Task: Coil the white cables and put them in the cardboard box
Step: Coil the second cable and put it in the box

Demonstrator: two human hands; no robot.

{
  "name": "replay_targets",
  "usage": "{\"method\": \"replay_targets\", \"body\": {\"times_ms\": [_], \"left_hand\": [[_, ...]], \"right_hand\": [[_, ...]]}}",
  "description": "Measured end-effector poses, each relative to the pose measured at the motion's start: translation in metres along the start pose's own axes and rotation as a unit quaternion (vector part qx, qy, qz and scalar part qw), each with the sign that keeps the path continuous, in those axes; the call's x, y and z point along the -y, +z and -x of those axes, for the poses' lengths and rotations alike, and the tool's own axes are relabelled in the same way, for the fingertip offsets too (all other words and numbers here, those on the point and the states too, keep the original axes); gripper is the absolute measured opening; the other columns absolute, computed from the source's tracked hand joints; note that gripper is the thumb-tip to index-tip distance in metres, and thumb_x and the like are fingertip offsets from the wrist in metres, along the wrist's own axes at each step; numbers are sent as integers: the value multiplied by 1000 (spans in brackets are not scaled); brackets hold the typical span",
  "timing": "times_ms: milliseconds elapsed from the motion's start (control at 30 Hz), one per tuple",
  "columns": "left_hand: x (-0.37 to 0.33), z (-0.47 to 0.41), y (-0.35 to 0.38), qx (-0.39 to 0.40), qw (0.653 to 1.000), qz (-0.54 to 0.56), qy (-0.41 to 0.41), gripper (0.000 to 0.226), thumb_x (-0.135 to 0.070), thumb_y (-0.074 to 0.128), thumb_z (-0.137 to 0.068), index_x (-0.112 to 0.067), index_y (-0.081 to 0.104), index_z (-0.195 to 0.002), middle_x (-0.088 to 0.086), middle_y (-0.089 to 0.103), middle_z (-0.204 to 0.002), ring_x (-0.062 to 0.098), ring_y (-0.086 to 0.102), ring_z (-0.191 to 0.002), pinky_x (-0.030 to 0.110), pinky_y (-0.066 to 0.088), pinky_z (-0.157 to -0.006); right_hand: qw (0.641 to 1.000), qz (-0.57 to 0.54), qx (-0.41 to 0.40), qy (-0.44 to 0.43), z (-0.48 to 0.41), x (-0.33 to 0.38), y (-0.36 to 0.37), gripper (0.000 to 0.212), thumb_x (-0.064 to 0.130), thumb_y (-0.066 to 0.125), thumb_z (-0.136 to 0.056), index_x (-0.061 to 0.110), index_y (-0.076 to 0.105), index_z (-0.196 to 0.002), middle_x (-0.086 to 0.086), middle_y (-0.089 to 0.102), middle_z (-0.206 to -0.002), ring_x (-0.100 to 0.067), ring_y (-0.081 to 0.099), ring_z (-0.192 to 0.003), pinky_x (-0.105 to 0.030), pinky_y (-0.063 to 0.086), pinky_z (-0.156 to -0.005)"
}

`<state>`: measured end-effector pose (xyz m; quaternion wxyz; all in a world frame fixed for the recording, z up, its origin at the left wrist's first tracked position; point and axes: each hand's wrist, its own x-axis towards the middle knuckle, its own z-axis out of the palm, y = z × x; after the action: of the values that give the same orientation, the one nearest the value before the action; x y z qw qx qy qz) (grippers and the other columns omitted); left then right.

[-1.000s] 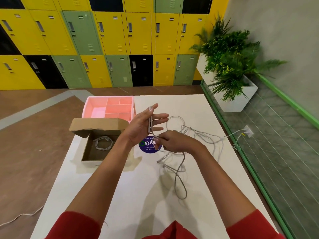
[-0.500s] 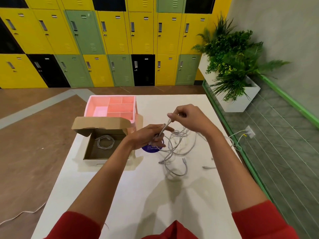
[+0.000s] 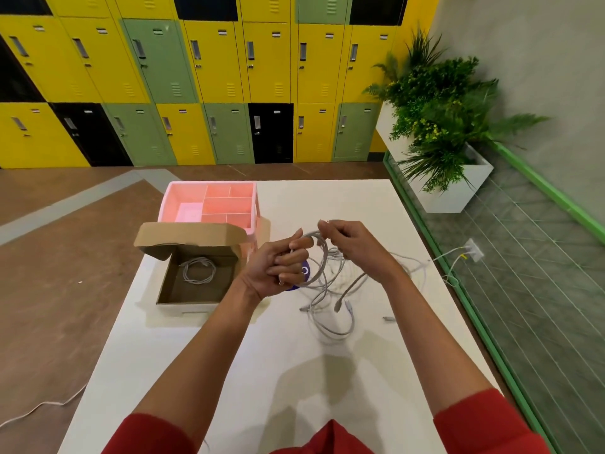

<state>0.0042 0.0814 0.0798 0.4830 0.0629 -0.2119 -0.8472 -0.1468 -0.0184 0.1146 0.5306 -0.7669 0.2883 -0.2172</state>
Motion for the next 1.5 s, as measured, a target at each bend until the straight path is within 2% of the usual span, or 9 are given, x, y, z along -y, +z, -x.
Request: {"method": "replay_targets", "body": {"times_ms": [167, 367, 633, 833, 1000, 1100, 1233, 1333, 1500], "left_hand": [[5, 0, -2, -21, 998, 27, 52, 31, -21, 31, -104, -7, 47, -82, 1, 33, -53, 5, 17, -36, 23, 37, -48], [2, -4, -8, -51, 997, -7, 63, 38, -30, 26, -105, -9, 48, -80, -3, 33, -53, 8, 31, -39, 21, 39, -49], [-23, 1, 2, -22, 990, 5, 139, 52, -34, 6, -104, -11, 45, -80, -4, 34, -54, 6, 32, -39, 19, 31, -48], [-25, 3, 1, -23, 990, 16, 138, 51, -35, 7, -105, -11, 44, -80, -4, 34, -53, 6, 32, -39, 19, 29, -48], [-23, 4, -2, 4, 988, 47, 150, 46, -32, 15, -105, -8, 48, -83, -1, 34, -53, 5, 20, -36, 21, 27, -48], [-24, 1, -1, -10, 984, 24, 174, 50, -31, 12, -105, -2, 52, -95, -1, 33, -53, 8, 27, -37, 21, 34, -45], [-23, -4, 6, -138, 964, -98, 203, 50, -32, 18, -105, 1, 42, -134, -5, 28, -45, 7, 23, -33, 12, 36, -44], [-21, -9, 8, -228, 930, -186, 219, 49, -33, 26, -103, 0, 39, -137, -7, 35, -45, 5, 31, -34, 16, 48, -65], [-18, -18, 11, -320, 874, -281, 234, 35, -30, 32, -103, -10, 45, -129, -5, 55, -58, 7, 55, -53, 54, 45, -100]], "right_hand": [[999, -8, 38, 36, 5, -4, 10, 45, 44, 39, -101, 15, 58, -72, 9, 31, -51, -7, 27, -47, -20, 24, -46], [999, -18, 12, 43, 1, -13, 11, 42, 45, 41, -100, 19, 49, -68, 9, 30, -52, -8, 24, -48, -23, 21, -47], [996, -41, 69, 39, 7, -38, -1, 14, 11, 48, -100, 3, 59, -100, -1, 52, -67, -7, 49, -62, -17, 43, -62], [995, 50, 56, 59, 7, -59, 7, 16, 19, 52, -98, 10, 65, -97, 3, 68, -82, -9, 62, -80, -40, 49, -87], [997, 34, 12, 63, 11, -58, 19, 27, 19, 41, -103, 4, 62, -98, -4, 66, -78, -15, 62, -76, -39, 50, -86], [995, 66, 24, 76, 17, -59, 32, 25, 19, 37, -103, 9, 57, -94, -3, 63, -68, -15, 58, -64, -36, 50, -77], [979, 161, 92, 88, 22, -50, 48, 22, 25, 35, -103, 13, 52, -95, -1, 65, -63, -15, 61, -60, -21, 46, -63], [963, 222, 126, 86, 24, -44, 52, 15, 19, 36, -101, 14, 45, -90, -6, 71, -72, -19, 66, -69, -30, 49, -70], [945, 272, 151, 100, 23, -39, 49, 5, 6, 46, -95, 10, 47, -97, -19, 69, -95, -30, 64, -85, -37, 50, -75]]}}
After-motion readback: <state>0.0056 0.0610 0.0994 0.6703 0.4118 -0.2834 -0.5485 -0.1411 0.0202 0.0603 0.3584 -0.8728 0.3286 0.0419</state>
